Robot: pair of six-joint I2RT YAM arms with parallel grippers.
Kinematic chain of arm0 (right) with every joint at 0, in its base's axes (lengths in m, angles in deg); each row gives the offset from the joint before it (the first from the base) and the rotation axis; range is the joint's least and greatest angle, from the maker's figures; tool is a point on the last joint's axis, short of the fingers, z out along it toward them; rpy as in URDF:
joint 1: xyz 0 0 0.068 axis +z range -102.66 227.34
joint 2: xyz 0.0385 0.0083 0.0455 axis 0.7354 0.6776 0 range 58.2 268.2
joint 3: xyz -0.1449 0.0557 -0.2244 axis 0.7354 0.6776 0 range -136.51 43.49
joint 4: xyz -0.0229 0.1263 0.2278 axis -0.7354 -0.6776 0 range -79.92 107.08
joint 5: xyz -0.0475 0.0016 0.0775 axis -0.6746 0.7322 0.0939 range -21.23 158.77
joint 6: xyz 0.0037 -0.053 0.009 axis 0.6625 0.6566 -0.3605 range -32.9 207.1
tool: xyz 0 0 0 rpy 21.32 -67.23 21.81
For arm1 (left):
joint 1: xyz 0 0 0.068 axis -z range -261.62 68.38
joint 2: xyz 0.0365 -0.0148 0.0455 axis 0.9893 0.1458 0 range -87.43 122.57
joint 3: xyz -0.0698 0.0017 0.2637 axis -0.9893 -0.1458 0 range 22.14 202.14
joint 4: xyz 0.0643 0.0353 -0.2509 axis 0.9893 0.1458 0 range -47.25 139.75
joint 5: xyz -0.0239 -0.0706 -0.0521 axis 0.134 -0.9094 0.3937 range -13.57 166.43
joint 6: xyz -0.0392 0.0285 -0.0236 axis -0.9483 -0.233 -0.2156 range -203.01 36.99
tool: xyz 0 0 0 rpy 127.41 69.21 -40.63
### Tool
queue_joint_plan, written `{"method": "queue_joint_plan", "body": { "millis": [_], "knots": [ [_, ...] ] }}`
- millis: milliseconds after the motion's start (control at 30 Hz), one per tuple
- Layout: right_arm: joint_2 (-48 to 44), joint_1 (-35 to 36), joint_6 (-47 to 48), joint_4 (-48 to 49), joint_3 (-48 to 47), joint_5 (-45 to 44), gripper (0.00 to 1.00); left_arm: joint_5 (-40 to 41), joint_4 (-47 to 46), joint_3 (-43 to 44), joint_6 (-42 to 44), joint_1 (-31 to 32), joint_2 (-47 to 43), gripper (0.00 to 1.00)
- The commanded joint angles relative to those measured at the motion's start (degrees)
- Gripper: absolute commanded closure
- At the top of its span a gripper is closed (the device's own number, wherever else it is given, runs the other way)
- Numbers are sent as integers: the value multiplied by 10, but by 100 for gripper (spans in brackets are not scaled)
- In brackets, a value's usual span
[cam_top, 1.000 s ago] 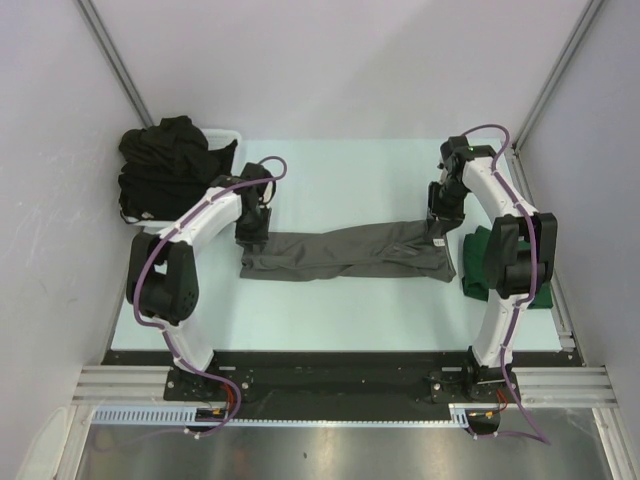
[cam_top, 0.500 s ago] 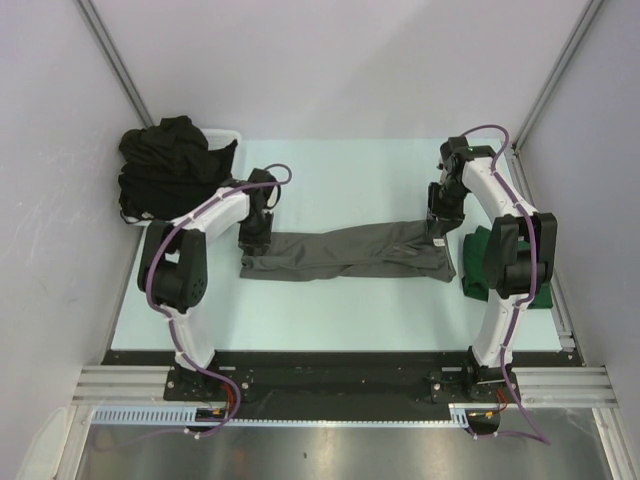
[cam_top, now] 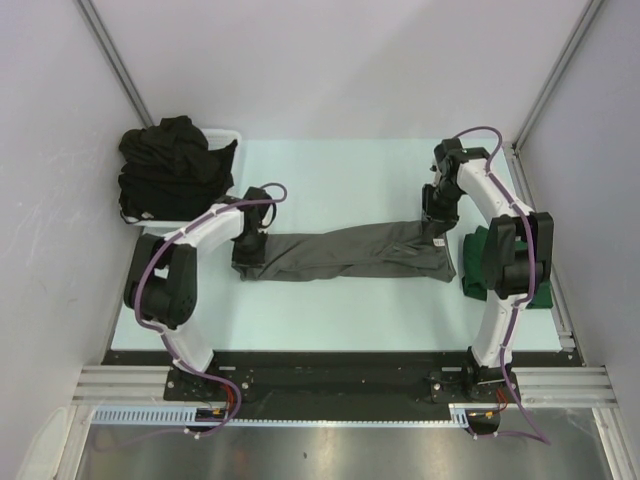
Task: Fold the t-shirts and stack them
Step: Fold the other side of the tshirt into a rectangle
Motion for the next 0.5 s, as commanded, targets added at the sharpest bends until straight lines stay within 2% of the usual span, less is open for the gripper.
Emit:
{"method": "queue_joint_plan", "body": {
  "millis": [0,167,467],
  "knots": [
    [-3,14,-4,8,5,11,57,-11,-7,-13,-18,11,-26,63],
    [-9,19,0,4,9,11,57,-3,-1,13,-20,15,-18,63],
    [-64,19,7,2,31,-8,56,-5,42,152,-14,22,20,62]
  ]
}}
